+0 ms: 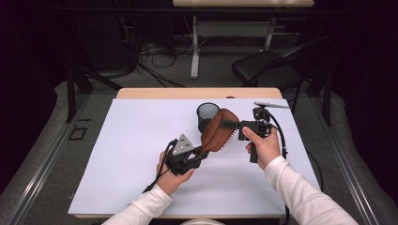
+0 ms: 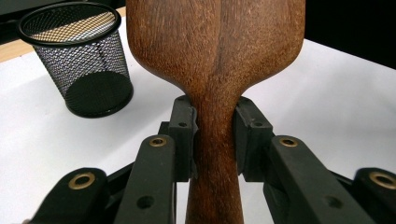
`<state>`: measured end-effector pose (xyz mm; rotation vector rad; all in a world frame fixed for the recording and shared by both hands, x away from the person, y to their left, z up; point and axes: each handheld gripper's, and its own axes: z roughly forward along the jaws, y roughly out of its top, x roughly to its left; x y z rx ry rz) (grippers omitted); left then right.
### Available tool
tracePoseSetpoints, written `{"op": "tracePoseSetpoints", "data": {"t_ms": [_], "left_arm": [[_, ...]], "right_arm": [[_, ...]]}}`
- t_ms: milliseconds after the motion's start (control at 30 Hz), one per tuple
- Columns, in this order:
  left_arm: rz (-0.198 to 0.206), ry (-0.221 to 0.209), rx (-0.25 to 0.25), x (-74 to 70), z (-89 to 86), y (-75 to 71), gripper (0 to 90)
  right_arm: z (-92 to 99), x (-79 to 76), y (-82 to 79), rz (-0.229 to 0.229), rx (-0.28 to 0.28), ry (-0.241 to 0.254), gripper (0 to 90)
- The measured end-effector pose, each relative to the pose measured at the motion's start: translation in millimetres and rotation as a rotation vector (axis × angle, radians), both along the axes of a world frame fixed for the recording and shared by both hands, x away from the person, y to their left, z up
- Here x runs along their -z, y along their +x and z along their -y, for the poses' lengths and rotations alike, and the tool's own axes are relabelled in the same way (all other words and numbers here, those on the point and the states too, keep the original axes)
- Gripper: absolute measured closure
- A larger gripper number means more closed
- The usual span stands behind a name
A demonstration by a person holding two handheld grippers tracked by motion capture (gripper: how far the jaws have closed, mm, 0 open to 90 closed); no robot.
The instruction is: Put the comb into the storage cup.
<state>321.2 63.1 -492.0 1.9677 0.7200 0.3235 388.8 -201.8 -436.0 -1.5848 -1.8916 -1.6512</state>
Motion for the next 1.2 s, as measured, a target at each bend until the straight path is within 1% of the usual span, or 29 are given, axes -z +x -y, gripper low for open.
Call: {"op": "tracePoseSetpoints", "data": {"t_ms": [300, 500, 800, 900, 933, 967, 1133, 1200], "left_arm": [[0.001, -0.001, -0.003, 1.3, -0.5, 0.3, 72.1], [0.003, 0.001, -0.005, 1.5, -0.7, 0.2, 72.0], [0.005, -0.005, -0.009, 1.9, -1.4, 0.5, 71.8], [0.004, -0.009, -0.013, 1.6, -1.7, 0.4, 71.6], [0.002, -0.009, -0.012, 1.3, -2.0, 0.6, 71.5], [0.0, -0.011, -0.012, 1.3, -2.2, 0.8, 71.2], [-0.004, -0.02, -0.011, 0.3, -3.1, 1.3, 68.5], [0.0, -0.019, -0.011, -0.5, -3.8, 1.6, 67.0]], "right_arm": [[-0.3, 0.1, 0.3, -0.009, -0.004, 0.023, 48.7], [-0.4, 0.3, 1.0, -0.028, -0.007, 0.044, 49.8], [-0.4, 1.7, 2.2, -0.045, -0.008, 0.061, 51.3], [0.0, 2.2, 3.3, -0.061, -0.01, 0.074, 51.5], [0.6, 2.2, 3.5, -0.071, -0.014, 0.076, 51.6], [0.4, 2.8, 3.9, -0.071, -0.009, 0.082, 51.6], [-0.3, 3.3, 4.1, -0.071, -0.01, 0.082, 51.7], [-0.7, 3.7, 4.3, -0.075, -0.01, 0.085, 51.8]]}}
